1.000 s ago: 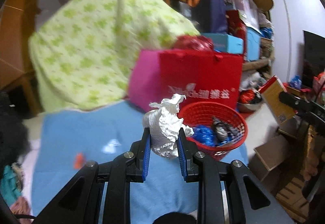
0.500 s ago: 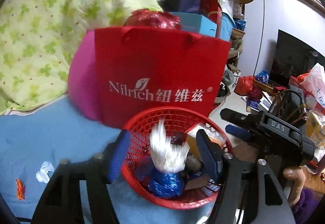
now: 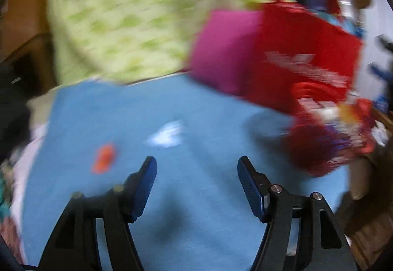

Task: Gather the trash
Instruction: 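Grasp the orange bundle with the left gripper while the right gripper grasps the light blue cloth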

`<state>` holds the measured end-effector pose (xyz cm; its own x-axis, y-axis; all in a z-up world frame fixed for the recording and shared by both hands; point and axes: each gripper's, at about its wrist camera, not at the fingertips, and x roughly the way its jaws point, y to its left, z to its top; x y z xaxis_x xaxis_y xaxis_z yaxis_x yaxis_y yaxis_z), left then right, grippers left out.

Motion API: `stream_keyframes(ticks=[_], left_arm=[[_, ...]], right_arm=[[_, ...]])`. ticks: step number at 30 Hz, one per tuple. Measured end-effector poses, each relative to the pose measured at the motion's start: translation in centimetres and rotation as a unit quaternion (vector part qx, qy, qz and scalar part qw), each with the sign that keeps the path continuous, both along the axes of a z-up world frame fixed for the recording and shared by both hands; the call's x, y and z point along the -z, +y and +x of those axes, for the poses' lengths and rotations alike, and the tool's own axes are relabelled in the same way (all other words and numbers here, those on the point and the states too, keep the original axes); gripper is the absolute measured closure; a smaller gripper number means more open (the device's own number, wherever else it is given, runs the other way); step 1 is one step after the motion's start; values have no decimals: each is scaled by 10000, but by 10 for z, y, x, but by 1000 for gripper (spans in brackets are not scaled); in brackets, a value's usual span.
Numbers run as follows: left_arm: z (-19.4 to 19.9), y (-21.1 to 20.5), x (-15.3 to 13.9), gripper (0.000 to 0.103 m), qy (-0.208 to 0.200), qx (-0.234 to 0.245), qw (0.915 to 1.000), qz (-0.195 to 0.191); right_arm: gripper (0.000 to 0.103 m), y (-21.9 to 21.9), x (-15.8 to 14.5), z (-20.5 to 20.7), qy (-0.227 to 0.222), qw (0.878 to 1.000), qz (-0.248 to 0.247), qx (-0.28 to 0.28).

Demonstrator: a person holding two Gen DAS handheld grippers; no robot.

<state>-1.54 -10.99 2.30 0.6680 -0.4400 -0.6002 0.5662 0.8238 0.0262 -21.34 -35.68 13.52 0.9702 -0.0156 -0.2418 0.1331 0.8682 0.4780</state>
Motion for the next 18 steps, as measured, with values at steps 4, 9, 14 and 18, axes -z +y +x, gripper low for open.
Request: stream_keyframes(ticks=[4,9,14,18], left_arm=[[45,65,12,34,61,-1051,9944,89],[90,98,34,34,325,-1583,9868,-69],[130,90,60,34,687,-1484,9864,-139],[155,84,72,34,865,-1381,9864,-227]], right_arm=[[29,58,1,62,366,9965,-72,-752],[29,107,48,159,1482,9821,105,-1160],[41,109,114,249,2420,9597,782,-1197],[41,97,155,304,2811,9432,1398,-1092]])
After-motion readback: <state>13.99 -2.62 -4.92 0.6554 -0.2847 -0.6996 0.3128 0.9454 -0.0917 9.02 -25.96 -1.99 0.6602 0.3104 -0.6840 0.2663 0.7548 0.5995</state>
